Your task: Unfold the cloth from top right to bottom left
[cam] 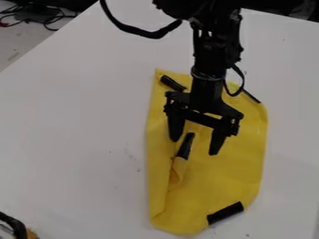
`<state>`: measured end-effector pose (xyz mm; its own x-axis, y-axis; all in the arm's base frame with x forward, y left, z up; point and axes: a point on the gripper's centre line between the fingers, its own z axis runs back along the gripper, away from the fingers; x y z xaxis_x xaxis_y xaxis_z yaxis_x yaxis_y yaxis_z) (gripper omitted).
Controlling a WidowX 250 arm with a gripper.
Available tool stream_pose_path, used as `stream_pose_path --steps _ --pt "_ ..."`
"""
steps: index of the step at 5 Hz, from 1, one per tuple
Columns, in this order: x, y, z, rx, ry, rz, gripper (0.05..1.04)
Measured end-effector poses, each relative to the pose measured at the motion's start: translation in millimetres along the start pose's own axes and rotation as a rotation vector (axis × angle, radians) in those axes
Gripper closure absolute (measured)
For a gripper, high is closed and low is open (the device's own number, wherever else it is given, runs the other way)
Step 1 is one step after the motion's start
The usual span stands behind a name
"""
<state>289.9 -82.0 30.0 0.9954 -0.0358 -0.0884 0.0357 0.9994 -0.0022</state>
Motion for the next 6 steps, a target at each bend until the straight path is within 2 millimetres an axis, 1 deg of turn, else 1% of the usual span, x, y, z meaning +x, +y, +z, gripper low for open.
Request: stream_pose_path --steps 1,2,3,4,6 --pt "2.4 4.7 -2.6 -0.020 0.002 0.007 0.085" --pt "2.0 4.7 -15.5 -0.029 0.034 -0.007 0.085" --pt "4.8 6.5 -15.9 -0.038 0.021 0.007 0.085" --pt "5.2 8.8 -18.3 -0.042 0.022 0.006 0.136" --pt "1.7 12.8 -26.1 -0.051 0.052 0.010 0.727"
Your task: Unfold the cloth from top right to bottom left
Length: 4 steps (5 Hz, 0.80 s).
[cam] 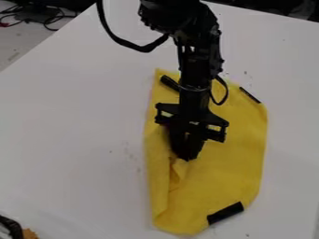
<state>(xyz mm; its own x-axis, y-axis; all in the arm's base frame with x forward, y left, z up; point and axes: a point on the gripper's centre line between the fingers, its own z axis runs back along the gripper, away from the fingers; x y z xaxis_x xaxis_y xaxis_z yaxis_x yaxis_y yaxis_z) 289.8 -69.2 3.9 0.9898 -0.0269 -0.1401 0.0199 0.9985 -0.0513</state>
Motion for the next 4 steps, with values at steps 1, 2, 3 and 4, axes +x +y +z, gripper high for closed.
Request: stream_pose_path --steps 1,2,3,4 --pt "1.4 1.3 0.4 0.003 -0.007 0.006 0.918" --pt "-1.2 4.2 1.1 0.021 0.006 0.014 1.004" --pt "-2.8 8.0 19.7 0.045 -0.033 0.021 1.015" --pt "-5.7 14.6 37.6 0.052 -0.069 0.033 1.015"
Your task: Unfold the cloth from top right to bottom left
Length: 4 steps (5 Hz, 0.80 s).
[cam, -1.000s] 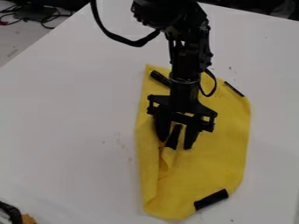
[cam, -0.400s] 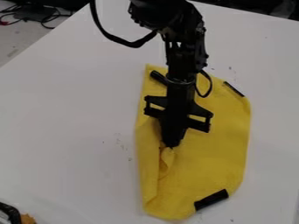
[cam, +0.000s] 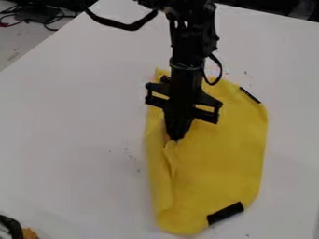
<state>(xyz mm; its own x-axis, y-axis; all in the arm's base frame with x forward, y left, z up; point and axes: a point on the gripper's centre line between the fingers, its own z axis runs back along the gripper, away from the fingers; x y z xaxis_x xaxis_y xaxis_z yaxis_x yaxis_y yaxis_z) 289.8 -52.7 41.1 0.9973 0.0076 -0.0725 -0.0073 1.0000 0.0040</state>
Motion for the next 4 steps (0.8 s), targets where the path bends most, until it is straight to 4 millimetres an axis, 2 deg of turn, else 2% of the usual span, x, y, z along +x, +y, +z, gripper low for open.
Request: stream_pose_path --steps 1,4 --pt "-2.7 16.8 17.9 -0.009 -0.061 0.046 1.015" --pt "-24.0 81.3 23.7 -0.160 -0.266 0.273 1.015"
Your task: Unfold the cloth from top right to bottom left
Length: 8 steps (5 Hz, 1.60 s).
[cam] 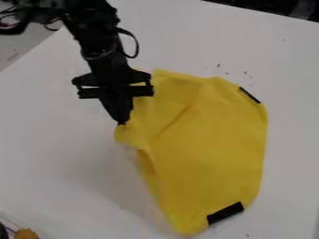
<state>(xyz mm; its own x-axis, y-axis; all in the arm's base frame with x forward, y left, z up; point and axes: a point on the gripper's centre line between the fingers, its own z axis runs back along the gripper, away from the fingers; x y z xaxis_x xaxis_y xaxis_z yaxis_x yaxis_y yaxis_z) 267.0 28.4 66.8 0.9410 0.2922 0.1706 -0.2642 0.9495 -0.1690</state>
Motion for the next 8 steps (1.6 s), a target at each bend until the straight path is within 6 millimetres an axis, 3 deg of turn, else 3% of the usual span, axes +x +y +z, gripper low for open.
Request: stream_pose_path --steps 3,4,6,8 --pt "-5.8 59.1 4.1 0.073 -0.032 0.096 1.015" --pt "-20.2 68.2 -8.2 0.095 -0.050 0.175 1.015" --pt "-35.4 83.5 -13.0 0.135 -0.160 0.368 1.015" --pt "-33.9 98.3 -15.0 0.180 -0.177 0.363 0.996"
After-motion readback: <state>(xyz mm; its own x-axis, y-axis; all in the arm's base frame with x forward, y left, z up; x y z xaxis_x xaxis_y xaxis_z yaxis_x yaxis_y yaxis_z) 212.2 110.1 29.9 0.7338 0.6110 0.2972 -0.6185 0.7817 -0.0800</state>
